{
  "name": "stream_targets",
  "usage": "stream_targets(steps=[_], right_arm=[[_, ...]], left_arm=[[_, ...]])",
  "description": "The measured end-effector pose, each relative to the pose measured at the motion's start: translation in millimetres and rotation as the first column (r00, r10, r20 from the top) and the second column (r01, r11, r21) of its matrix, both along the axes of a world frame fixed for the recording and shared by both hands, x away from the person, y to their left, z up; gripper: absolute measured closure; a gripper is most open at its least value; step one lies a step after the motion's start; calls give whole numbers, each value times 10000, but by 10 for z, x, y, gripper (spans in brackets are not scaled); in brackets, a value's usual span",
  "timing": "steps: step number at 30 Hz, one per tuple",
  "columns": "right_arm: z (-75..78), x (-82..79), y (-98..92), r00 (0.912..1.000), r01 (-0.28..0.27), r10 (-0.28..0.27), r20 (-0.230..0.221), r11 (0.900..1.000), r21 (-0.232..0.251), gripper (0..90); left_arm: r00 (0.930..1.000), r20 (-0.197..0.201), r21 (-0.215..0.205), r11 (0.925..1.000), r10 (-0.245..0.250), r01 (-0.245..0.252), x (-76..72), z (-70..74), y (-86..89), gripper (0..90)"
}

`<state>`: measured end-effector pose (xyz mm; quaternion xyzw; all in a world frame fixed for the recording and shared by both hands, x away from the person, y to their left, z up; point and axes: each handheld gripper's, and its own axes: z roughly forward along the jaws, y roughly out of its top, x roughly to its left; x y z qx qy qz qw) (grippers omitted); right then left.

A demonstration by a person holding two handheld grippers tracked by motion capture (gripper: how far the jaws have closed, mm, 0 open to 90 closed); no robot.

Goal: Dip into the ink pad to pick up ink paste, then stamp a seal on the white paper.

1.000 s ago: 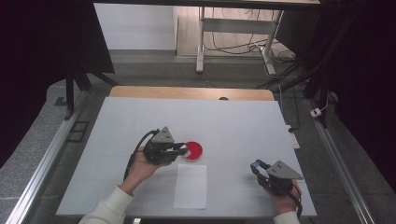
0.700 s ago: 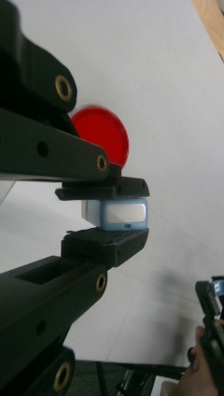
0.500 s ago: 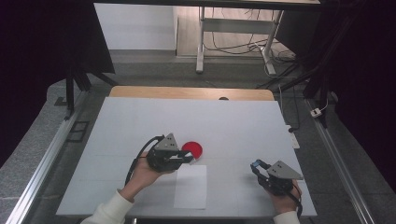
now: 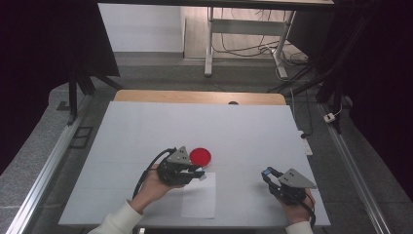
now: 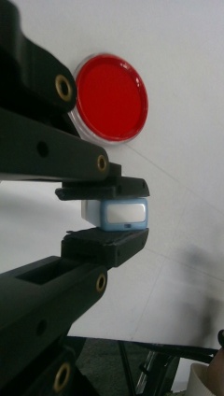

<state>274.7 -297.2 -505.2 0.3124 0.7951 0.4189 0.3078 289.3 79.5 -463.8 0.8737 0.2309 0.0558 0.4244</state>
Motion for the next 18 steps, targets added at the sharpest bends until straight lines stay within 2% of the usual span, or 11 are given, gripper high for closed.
stream_targets(steps=[18], right_arm=[[-2, 0, 3, 10000, -46, 46, -8, 10000, -13, 651]], left_arm=[[9997, -158, 292, 9994, -189, 194, -57, -142, -104, 752]])
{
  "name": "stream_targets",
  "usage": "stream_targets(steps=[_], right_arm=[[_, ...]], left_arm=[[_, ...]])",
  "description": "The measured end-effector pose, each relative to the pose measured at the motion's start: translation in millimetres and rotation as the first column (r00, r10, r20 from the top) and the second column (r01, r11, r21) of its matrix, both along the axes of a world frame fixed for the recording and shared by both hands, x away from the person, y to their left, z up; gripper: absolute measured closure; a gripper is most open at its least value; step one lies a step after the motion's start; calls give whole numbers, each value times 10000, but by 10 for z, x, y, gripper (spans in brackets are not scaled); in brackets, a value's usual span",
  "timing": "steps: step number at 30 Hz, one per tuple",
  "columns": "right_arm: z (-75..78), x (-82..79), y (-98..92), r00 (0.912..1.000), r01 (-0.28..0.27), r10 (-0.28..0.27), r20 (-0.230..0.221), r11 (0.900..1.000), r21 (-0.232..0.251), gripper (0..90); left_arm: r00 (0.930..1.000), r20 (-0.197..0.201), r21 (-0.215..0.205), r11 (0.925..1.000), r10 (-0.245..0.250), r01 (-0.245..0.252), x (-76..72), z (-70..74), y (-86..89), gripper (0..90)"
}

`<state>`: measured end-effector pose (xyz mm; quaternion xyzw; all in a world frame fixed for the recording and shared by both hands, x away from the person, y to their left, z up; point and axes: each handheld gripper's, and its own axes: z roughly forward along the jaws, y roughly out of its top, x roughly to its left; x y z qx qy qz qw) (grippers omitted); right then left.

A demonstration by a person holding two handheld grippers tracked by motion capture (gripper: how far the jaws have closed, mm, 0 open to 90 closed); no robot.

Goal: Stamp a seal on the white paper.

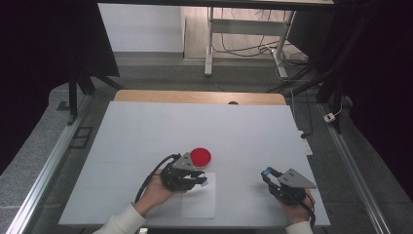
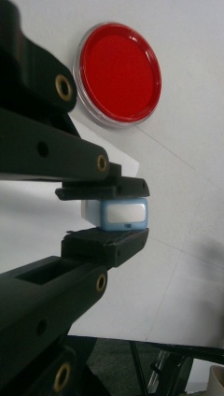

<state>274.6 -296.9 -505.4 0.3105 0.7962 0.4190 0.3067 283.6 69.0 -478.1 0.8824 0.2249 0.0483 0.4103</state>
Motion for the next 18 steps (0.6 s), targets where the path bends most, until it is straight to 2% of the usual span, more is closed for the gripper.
stream_targets(steps=[18], right_arm=[[4, -25, -7, 10000, 9, -8, 37, 10000, -51, 651]], left_arm=[[9997, -136, 220, 9995, -215, 218, -29, -112, -56, 752]])
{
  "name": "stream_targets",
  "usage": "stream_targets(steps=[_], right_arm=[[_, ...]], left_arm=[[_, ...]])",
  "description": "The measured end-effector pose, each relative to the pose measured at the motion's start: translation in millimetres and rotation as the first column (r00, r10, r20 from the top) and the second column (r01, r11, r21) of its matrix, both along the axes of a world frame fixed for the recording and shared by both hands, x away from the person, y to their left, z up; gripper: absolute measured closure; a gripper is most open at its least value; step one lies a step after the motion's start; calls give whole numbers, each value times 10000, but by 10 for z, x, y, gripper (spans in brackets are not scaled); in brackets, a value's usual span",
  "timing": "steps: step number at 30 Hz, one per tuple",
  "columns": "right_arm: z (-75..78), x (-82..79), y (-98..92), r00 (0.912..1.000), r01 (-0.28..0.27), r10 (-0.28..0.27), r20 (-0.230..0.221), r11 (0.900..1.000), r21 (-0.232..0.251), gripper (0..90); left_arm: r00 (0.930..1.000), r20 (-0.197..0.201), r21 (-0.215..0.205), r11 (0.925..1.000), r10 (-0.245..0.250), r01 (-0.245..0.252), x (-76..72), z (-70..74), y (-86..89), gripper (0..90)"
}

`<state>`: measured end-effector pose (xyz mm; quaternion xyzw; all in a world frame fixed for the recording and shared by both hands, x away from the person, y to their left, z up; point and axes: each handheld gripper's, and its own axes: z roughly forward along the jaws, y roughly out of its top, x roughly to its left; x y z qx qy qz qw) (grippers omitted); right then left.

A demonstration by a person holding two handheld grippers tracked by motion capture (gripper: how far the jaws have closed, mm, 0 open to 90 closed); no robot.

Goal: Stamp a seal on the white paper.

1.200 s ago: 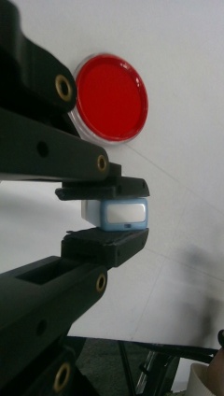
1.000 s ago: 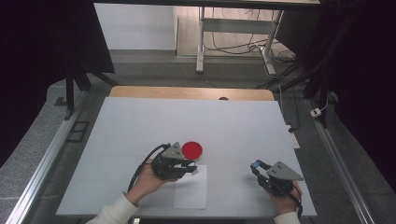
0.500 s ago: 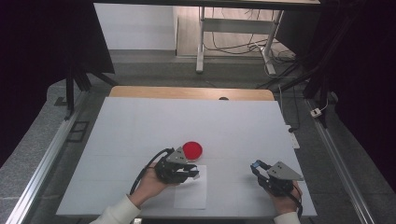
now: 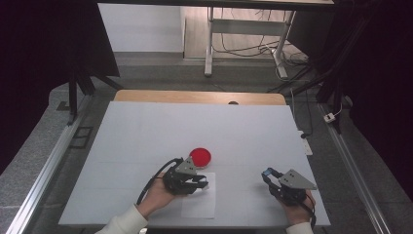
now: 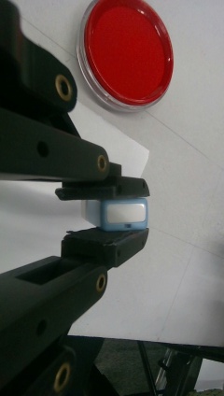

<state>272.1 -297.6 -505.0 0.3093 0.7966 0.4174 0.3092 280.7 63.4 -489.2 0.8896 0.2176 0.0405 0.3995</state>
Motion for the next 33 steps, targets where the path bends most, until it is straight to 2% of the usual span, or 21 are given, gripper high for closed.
stream_targets(steps=[10, 15, 20, 33], right_arm=[[-12, -7, 2, 10000, -10, 9, -54, 10000, -41, 651], [-11, -9, 2, 10000, 23, -23, -46, 10000, -76, 651], [-14, -7, 2, 10000, 14, -15, -66, 10000, -96, 651], [-17, -4, 3, 10000, -2, 1, -65, 10000, -82, 651]], left_arm=[[9999, -107, 257, 9996, 78, -75, -16, -25, 27, 752], [9999, -127, 524, 9986, 60, -53, -22, -47, 25, 752], [9997, -220, 581, 9983, 51, -38, -21, -54, 30, 752], [9998, -45, 869, 9961, 168, -163, -17, -66, 39, 752]])
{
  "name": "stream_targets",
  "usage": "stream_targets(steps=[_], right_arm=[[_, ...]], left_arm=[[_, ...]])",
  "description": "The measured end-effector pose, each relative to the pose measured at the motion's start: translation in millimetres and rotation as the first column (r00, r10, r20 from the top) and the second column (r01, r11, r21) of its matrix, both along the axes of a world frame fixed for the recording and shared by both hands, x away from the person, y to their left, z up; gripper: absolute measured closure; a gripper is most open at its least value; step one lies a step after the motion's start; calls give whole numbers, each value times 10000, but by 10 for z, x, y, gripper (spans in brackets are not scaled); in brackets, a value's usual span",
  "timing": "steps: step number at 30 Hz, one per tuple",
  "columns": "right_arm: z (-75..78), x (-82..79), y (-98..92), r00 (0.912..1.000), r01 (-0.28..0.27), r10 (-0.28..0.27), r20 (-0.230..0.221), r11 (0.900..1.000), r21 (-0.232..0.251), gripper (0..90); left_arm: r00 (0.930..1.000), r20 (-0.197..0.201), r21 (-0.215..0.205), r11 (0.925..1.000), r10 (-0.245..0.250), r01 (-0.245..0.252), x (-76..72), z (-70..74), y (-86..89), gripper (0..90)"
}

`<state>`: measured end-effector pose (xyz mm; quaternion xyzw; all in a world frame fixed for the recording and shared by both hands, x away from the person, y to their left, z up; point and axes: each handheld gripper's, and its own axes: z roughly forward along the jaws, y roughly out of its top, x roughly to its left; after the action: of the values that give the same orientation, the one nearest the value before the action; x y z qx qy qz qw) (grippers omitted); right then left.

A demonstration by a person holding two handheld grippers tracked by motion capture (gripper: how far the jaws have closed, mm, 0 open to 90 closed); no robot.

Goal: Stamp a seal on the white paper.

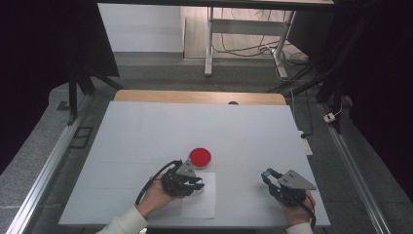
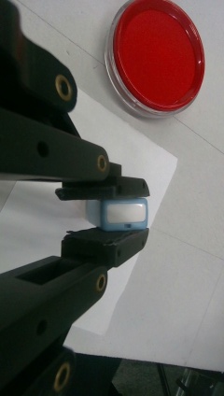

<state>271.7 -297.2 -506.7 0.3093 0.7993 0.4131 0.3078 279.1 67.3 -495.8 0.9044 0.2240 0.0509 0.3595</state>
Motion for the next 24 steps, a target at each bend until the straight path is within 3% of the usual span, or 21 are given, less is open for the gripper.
stream_targets(steps=[24], right_arm=[[3, 0, 1, 10000, -16, 16, 8, 10000, -33, 652]], left_arm=[[10000, 11, 242, 9997, -40, 40, 4, -32, -19, 753]])
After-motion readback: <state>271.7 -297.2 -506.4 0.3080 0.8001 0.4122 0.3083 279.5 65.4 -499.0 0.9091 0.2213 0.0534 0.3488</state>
